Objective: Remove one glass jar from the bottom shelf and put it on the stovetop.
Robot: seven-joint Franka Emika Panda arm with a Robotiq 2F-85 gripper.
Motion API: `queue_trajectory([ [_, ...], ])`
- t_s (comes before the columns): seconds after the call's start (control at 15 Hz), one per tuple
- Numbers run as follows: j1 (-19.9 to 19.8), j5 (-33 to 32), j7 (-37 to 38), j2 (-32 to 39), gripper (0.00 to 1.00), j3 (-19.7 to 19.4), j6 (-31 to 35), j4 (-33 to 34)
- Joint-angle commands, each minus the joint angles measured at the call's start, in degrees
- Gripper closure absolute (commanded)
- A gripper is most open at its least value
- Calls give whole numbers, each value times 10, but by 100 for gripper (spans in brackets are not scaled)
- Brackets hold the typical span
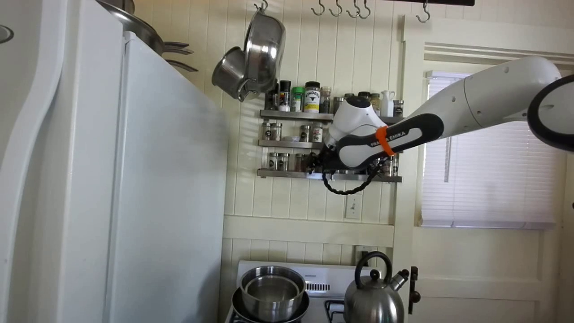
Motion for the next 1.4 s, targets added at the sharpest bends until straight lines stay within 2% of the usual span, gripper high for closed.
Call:
queue_trajectory([
  [0.0, 3, -35, 37, 36, 0, -1, -15, 49],
  [0.33, 12, -46, 52, 95, 0, 1, -7, 119],
  [0.73, 34, -113, 116, 161, 0, -16, -25, 206],
  [1.33, 60, -142, 134, 231, 0, -34, -54, 315],
])
